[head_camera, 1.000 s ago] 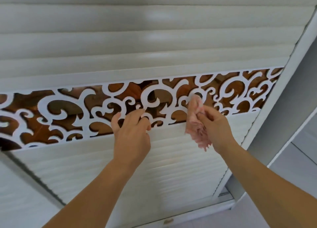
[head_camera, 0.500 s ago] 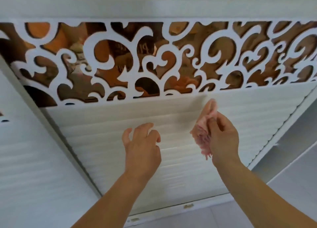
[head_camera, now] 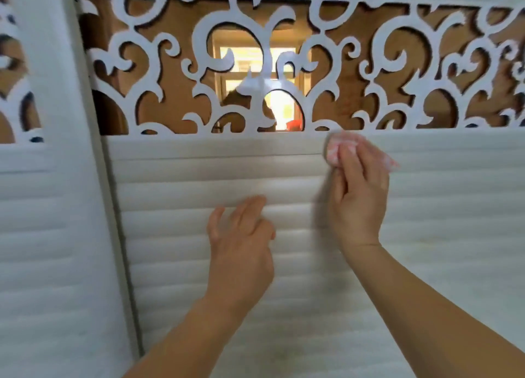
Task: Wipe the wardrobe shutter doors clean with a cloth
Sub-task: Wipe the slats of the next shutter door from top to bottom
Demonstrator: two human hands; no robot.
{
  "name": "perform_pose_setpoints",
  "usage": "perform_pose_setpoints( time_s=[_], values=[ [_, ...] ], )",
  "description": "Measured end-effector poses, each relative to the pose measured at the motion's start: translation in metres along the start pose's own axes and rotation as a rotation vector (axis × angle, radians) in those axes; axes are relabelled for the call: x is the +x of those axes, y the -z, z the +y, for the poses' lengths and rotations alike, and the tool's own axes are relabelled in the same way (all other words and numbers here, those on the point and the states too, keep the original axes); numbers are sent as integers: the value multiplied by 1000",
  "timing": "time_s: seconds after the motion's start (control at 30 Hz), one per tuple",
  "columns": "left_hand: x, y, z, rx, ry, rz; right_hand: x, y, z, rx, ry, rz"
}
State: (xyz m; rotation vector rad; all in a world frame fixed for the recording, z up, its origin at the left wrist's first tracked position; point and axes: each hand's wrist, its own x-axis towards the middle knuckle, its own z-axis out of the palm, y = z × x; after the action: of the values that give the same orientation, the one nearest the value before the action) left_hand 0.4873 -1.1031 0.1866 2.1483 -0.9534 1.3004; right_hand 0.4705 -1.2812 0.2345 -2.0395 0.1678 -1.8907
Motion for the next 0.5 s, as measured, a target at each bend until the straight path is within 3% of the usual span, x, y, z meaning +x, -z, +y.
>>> perform_pose_setpoints(
  time_s=[0.17,0.37,0.5],
  values=[
    [-24,10,-19,75,-8,98,-22,-16,-25,-46,118,-146],
    [-39,30,-39,136,19,139,-43,-48,-85,-93,394,-343],
    [-44,39,-53,185,52,162,-47,-59,-106,-126,494,-363]
  ],
)
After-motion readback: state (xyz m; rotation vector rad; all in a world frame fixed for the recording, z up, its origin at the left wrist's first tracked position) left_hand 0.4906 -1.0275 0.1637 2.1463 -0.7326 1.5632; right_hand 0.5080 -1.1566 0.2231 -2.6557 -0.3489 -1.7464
